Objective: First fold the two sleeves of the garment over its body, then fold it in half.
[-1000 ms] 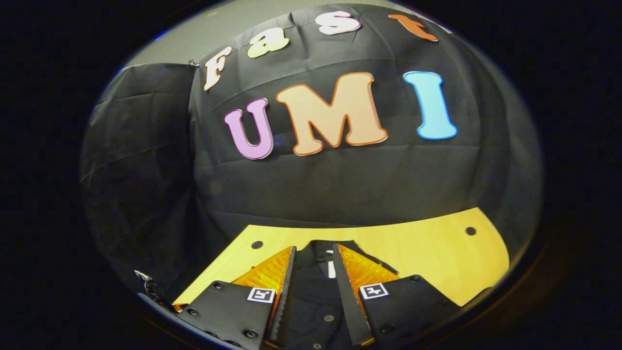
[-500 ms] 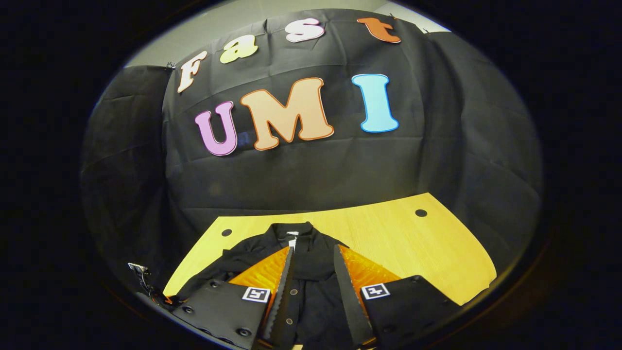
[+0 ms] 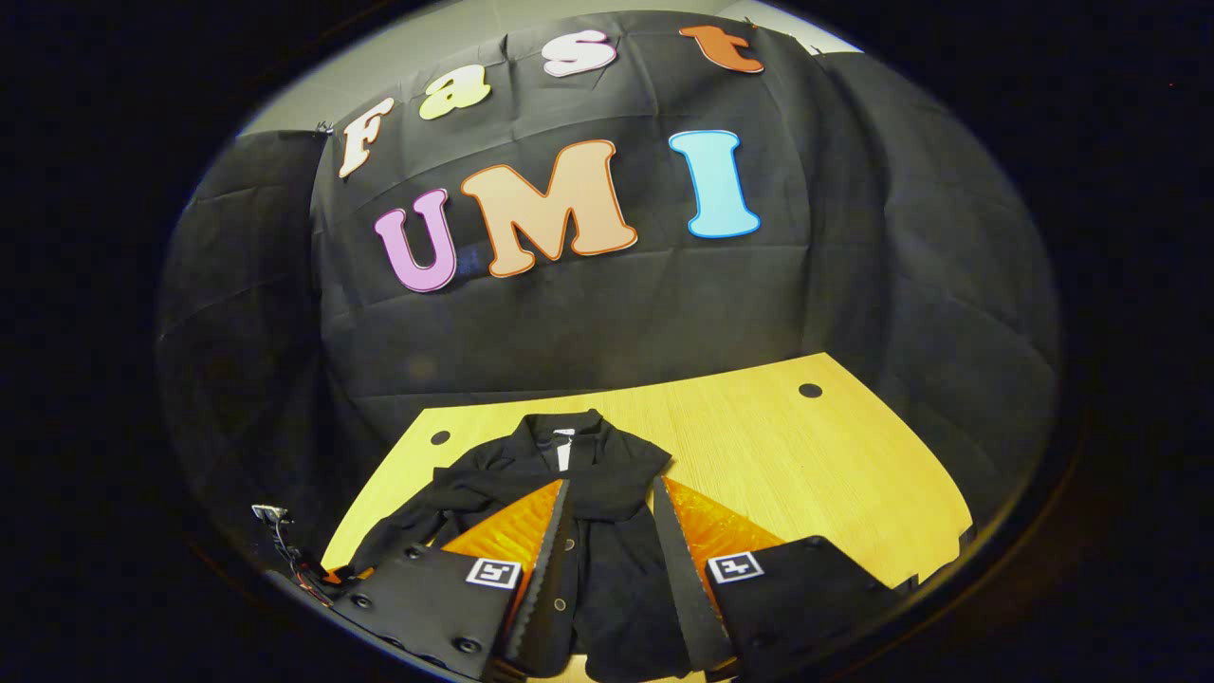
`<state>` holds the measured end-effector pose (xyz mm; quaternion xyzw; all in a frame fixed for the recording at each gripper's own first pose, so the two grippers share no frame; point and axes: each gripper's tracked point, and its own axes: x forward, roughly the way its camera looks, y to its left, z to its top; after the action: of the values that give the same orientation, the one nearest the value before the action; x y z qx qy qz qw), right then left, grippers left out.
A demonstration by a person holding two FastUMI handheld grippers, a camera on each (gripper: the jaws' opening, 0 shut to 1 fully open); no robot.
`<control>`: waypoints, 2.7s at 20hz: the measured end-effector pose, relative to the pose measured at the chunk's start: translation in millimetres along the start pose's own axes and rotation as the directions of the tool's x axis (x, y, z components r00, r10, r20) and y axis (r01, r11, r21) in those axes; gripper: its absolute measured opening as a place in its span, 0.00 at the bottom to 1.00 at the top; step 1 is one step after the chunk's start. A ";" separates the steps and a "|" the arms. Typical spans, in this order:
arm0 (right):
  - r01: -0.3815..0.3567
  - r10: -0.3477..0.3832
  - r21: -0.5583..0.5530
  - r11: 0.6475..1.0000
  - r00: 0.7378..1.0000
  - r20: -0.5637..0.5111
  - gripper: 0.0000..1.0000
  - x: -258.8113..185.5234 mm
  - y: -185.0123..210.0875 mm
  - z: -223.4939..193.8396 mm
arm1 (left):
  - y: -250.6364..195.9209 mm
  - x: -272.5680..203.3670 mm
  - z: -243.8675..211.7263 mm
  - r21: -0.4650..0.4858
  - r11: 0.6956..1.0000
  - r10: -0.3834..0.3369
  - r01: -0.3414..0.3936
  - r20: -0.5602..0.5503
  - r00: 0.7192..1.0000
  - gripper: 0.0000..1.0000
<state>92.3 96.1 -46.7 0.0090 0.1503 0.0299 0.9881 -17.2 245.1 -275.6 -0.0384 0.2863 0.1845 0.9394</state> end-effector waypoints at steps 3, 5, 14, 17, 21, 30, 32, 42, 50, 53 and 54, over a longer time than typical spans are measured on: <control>-0.008 0.008 0.018 1.000 1.000 0.005 0.63 -1.4 -2.4 -0.1 | 0.3 -0.3 0.1 -0.005 1.000 -0.004 0.004 -0.005 1.000 0.69; -0.016 0.015 0.035 0.999 1.000 0.007 0.67 -2.5 -3.3 -0.4 | 2.3 -0.5 -0.6 -0.009 1.000 -0.004 0.004 -0.004 1.000 0.58; 0.004 -0.004 0.009 1.000 1.000 -0.005 0.78 -11.3 -13.8 -12.2 | -1.9 -3.4 -3.5 0.011 1.000 -0.013 0.014 -0.045 0.999 0.05; 0.022 -0.022 0.006 1.000 1.000 -0.012 0.78 -18.9 -19.2 -19.5 | -2.7 -4.8 -2.9 -0.005 1.000 -0.012 0.012 -0.060 0.998 0.00; 0.026 -0.025 0.035 0.999 0.999 -0.035 0.78 -24.6 -23.3 -31.8 | -10.3 -9.2 -1.0 -0.040 0.997 -0.069 0.066 -0.095 0.993 0.00; 0.061 -0.060 0.018 0.998 0.997 -0.054 0.78 -30.6 -46.4 -42.0 | -37.1 -33.9 117.8 -0.119 0.981 -0.143 0.152 0.086 0.986 0.00; 0.066 -0.065 0.026 0.997 0.996 -0.061 0.78 -32.9 -53.7 -44.5 | -55.9 -40.2 149.0 -0.097 0.977 -0.176 0.192 0.153 0.973 0.00; 0.141 -0.136 0.075 0.987 0.988 -0.069 0.78 -49.1 -102.4 -57.0 | -213.2 -47.9 228.9 0.055 0.915 -0.399 0.400 0.276 0.874 0.00; 0.191 -0.186 0.106 0.976 0.981 -0.052 0.78 -62.3 -128.0 -50.6 | -364.1 -44.4 224.5 0.135 0.806 -0.591 0.576 0.217 0.777 0.00; 0.197 -0.191 0.128 0.972 0.980 -0.059 0.78 -62.0 -132.9 -53.2 | -405.8 -35.9 217.2 0.164 0.784 -0.621 0.599 0.186 0.761 0.00; 0.204 -0.198 0.128 0.970 0.978 -0.063 0.78 -61.7 -135.7 -54.5 | -418.1 -32.2 213.7 0.169 0.778 -0.628 0.606 0.174 0.758 0.00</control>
<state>25.0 -42.7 -84.0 0.0592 0.1764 -0.0803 0.9792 224.1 -115.7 -93.8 -0.0619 0.1609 -0.1472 0.9740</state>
